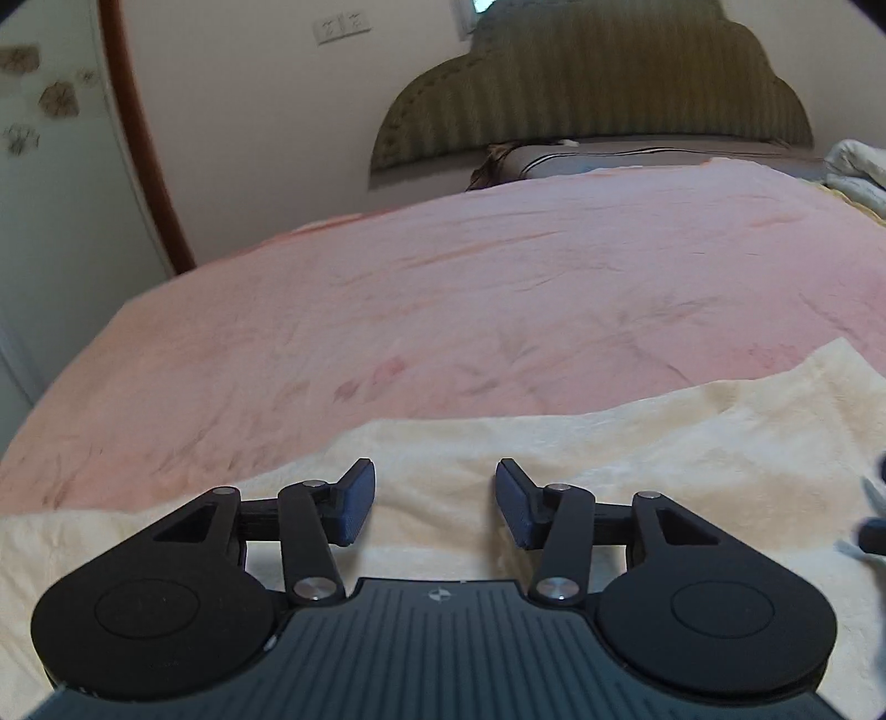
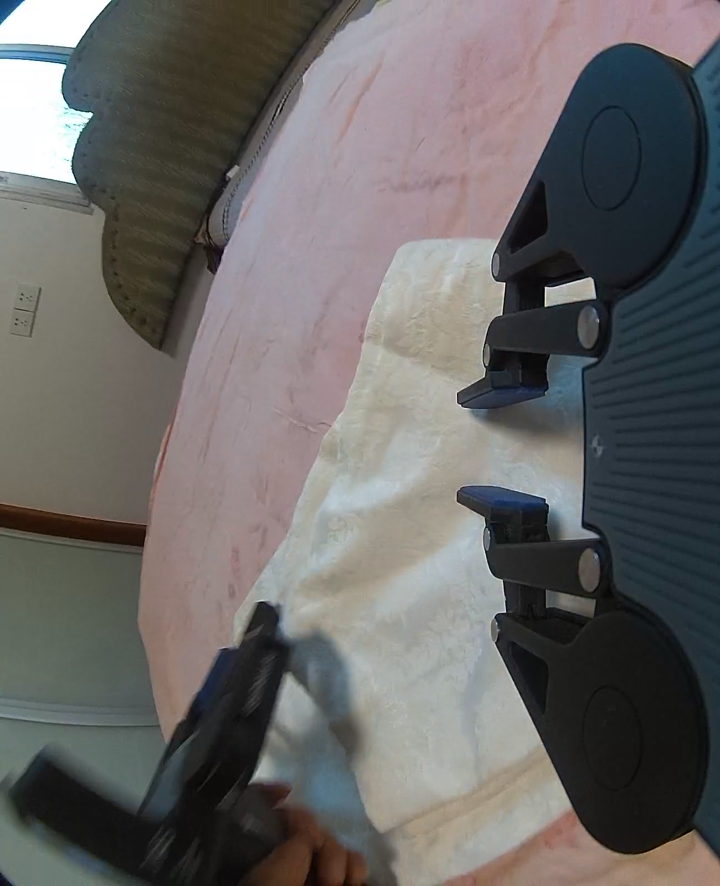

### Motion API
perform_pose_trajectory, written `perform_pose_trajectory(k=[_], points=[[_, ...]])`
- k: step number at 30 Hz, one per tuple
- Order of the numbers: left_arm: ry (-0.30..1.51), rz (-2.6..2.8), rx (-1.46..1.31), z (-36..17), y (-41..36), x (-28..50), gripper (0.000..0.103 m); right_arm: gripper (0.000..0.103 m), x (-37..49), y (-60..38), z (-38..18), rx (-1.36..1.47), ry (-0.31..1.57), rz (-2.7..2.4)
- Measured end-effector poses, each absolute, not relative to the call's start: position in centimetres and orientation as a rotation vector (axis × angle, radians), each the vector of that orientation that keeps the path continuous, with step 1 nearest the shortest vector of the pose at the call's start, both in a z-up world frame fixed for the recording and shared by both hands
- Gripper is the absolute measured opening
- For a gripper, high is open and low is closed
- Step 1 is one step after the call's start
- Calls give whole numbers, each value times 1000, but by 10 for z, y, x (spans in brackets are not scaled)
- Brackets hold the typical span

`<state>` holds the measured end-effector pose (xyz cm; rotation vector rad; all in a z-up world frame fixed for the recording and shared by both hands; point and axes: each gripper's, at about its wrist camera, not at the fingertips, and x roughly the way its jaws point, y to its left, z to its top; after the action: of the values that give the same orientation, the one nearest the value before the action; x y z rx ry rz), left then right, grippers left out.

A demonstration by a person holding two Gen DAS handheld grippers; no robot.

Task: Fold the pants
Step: 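Grasp the hem fold with the left tool and lift it up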

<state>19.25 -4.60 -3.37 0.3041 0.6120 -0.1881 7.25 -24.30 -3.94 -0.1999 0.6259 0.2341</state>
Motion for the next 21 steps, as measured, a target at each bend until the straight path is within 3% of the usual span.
perform_pose_trajectory(k=[5,12,17,21], points=[[612,-167,218,-27,-26,185,55,32,48,-235,-37,-192,623,331],[677,-191,-16,-7,15,160,69,32,8,-166,-17,-313,384,567],[717,-261,-150,7,36,141,71,32,10,-130,-39,-542,407,557],[782,-374,-288,10,44,132,72,31,16,-134,-44,-530,424,506]])
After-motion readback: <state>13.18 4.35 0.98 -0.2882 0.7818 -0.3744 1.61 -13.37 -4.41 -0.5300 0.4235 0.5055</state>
